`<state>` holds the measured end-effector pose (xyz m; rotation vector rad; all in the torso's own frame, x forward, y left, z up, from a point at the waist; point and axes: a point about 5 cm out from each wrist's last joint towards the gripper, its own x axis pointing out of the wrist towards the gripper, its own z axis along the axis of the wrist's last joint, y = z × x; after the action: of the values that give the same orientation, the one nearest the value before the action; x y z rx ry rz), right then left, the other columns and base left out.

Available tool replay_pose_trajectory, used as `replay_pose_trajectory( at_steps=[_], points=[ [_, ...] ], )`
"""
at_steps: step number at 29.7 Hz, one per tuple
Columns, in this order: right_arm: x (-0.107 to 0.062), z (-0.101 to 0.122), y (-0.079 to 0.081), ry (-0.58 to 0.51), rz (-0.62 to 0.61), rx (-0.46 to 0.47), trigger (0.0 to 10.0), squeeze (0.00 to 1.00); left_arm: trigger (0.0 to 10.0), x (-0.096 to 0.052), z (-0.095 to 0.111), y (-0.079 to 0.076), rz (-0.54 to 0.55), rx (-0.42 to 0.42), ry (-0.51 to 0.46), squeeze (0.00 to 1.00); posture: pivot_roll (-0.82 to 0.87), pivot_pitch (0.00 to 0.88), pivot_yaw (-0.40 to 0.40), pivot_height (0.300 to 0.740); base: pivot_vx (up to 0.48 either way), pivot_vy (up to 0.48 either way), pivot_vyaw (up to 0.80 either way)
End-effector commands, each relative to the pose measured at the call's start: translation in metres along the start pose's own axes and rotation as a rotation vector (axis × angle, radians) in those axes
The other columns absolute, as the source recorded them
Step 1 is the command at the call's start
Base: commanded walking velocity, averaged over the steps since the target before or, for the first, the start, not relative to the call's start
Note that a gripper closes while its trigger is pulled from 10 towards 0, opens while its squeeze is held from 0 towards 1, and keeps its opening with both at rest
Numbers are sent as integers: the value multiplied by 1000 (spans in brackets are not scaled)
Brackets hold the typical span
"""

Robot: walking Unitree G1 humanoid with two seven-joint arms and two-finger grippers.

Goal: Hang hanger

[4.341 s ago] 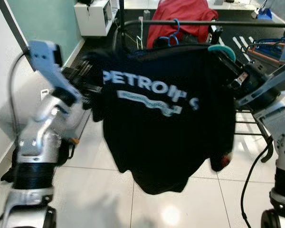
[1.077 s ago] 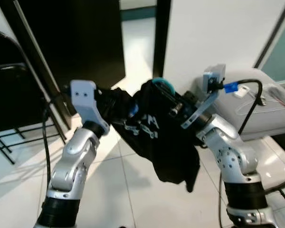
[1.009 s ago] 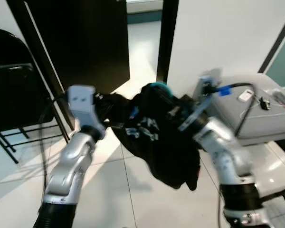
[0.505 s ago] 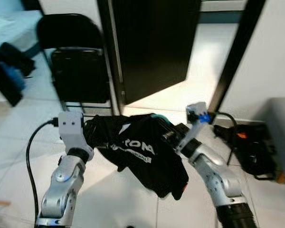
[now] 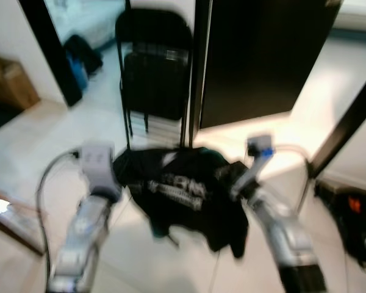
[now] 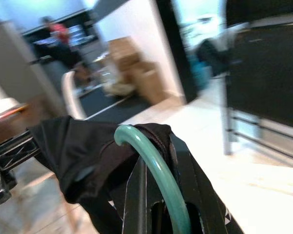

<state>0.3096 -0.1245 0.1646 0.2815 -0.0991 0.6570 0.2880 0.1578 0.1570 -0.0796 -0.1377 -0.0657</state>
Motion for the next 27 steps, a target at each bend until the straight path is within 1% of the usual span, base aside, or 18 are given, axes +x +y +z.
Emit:
replay_pose_trajectory(
  at_steps=[1,27],
  points=[
    [-1,2,-1,-13,-2,-11,10000,0,10000,-1,0,-1,0,13,-5,0,-44,122,21,740,0,0,800],
    [3,5,1,-27,30,-28,10000,0,10000,4,4,-4,-6,29,-21,0,-52,119,17,740,0,0,800]
  ],
)
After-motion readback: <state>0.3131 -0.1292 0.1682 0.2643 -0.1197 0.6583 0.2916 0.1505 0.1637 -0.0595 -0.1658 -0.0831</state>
